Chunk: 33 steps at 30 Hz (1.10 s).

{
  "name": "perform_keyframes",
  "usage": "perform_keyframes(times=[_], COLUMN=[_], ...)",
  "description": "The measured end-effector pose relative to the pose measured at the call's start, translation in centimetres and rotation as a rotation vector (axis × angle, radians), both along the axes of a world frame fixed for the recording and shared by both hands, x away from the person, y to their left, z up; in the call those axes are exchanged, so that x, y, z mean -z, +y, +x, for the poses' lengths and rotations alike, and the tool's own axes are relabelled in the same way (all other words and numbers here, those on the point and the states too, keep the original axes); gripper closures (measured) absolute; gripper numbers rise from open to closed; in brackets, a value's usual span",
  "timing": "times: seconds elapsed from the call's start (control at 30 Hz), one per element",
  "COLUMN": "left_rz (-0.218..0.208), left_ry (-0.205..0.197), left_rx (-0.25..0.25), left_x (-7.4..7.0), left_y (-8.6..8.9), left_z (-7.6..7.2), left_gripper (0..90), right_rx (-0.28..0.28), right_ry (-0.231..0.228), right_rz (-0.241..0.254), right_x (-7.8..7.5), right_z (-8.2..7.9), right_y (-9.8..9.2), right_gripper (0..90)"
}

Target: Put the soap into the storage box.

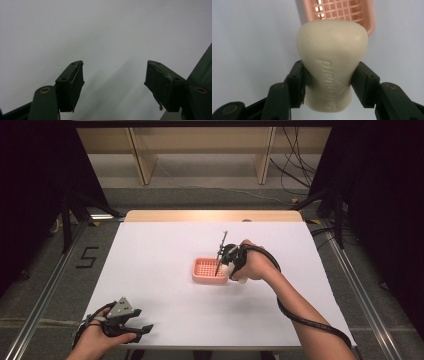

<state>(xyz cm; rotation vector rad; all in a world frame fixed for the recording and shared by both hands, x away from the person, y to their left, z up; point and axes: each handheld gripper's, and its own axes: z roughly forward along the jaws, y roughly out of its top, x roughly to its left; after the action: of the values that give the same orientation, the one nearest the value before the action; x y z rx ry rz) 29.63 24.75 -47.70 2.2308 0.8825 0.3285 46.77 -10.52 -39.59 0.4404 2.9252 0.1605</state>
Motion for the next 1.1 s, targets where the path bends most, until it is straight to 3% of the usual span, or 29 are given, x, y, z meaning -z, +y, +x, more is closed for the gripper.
perform_keyframes(times=[0.2,0.4,0.43,0.73,0.77,0.8,0.93,1.03,1.07,1.1], left_rz=[-0.019,-0.016,-0.016,-0.022,-0.022,-0.001,-0.013,0.001,-0.025,-0.025], left_ry=[0.028,0.02,0.02,0.033,0.018,0.0,0.005,-0.004,0.014,0.014], left_rx=[-0.027,-0.028,-0.028,-0.023,-0.022,0.001,0.0,0.004,-0.01,-0.01], left_x=[0.1,0.1,0.1,0.0,0.0,0.0,-0.1,-0.1,0.0,0.0], left_y=[-0.2,-0.2,-0.2,-0.2,-0.3,-0.1,-0.2,-0.1,-0.3,-0.3], left_z=[-0.2,-0.2,-0.2,-0.2,-0.2,0.0,-0.2,0.0,-0.2,-0.2], left_gripper=[30.5,30.5,30.5,30.5,30.5,30.5,30.5,30.5,30.5,30.5], right_rx=[0.003,0.021,-0.006,-0.002,-0.027,-0.017,-0.021,-0.02,-0.021,-0.021], right_ry=[0.007,0.008,-0.004,-0.004,-0.005,-0.007,-0.01,-0.018,-0.016,-0.016], right_rz=[0.007,0.005,0.006,0.001,0.009,0.016,0.007,0.006,0.008,0.008], right_x=[-0.1,-0.2,-0.2,-0.4,-0.4,-0.4,-0.8,-1.0,-1.0,-1.0], right_z=[0.3,0.4,0.6,0.8,1.0,0.9,1.1,1.2,1.3,1.3], right_y=[0.4,0.8,0.8,1.5,1.6,1.7,1.9,2.0,2.0,2.0], right_gripper=[50.0,50.0,50.0,50.0,50.0,50.0,50.0,50.0,50.0,50.0])
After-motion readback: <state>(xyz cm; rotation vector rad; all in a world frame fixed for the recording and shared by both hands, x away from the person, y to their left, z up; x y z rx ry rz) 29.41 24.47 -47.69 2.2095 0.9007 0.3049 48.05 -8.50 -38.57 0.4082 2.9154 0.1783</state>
